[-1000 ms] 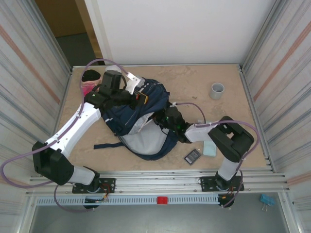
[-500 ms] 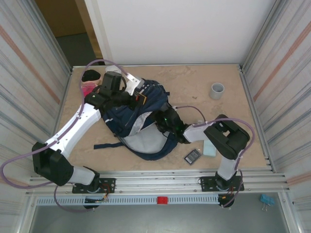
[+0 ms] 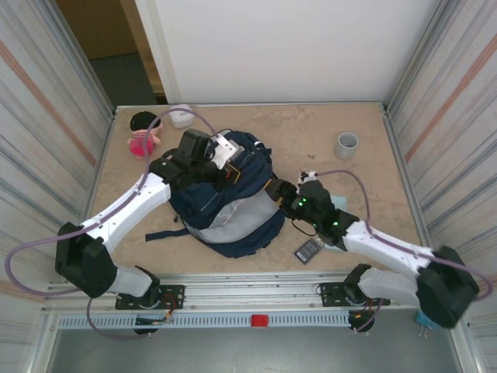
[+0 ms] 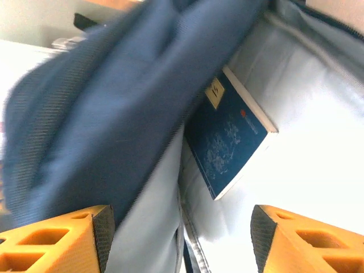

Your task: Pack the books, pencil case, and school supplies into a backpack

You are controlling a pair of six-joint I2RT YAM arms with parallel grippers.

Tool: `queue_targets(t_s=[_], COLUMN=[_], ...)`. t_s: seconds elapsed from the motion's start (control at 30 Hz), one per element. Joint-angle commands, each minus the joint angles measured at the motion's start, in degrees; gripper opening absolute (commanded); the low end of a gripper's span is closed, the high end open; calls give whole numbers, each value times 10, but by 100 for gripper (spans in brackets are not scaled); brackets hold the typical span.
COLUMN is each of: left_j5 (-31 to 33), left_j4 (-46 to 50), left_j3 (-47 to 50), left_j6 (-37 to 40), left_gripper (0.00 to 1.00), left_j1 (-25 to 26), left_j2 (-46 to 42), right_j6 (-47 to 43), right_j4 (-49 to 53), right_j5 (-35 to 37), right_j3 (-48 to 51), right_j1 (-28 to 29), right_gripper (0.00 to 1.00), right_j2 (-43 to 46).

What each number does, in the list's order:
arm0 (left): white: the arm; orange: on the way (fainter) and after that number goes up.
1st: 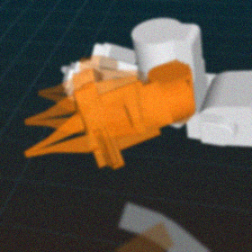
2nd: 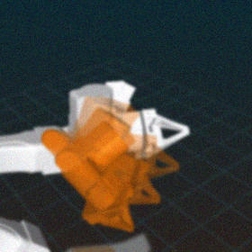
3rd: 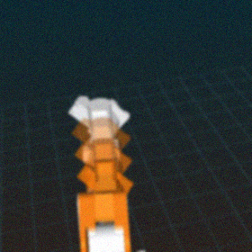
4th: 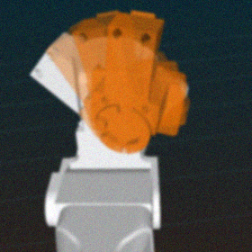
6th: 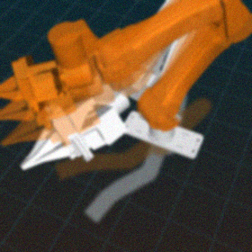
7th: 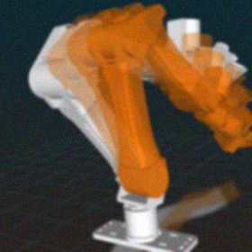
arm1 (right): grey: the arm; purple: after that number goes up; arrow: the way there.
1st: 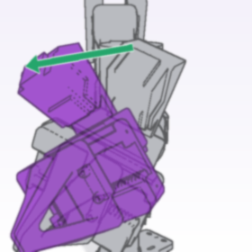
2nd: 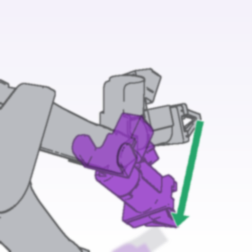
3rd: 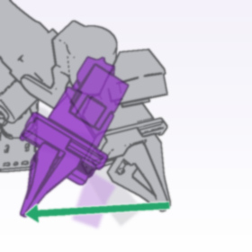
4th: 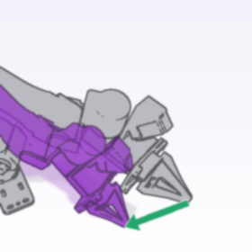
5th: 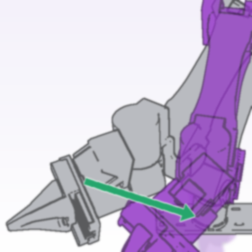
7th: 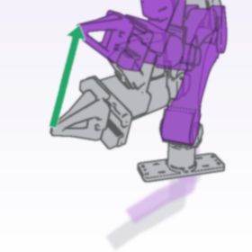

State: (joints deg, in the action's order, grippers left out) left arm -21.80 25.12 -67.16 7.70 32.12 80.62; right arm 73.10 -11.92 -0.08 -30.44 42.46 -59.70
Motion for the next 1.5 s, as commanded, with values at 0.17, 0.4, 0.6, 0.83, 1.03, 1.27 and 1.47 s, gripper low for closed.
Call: queue_targets(t_s=[0.17,0.4,0.6,0.83,1.03,1.27,1.47], left_j5=[-13,-48,-93,-83,-84,-115,-113], left_j4=[-72,-73,41,34,43,74,95], left_j3=[57,79,45,105,130,137,146], left_j6=[-49,-183,-348,-387,-402,-407,-393], left_gripper=[62,81,83,82,82,81,81], left_j1=[-1,-93,-161,-161,-163,-177,-202], left_j2=[1,-39,-38,-86,-122,-134,-137], right_j6=[-333,-643,-797,-932,-994,-1008,-1016], right_j4=[206,340,372,283,227,142,132], right_j5=[-20,-81,-44,10,63,135,189], right_j3=[-63,-206,-246,-184,-183,-184,-180], right_j1=[-32,21,119,215,263,271,270], right_gripper=[67,69,73,80,84,69,13], right_j2=[116,-37,-132,-190,-261,-322,-300])
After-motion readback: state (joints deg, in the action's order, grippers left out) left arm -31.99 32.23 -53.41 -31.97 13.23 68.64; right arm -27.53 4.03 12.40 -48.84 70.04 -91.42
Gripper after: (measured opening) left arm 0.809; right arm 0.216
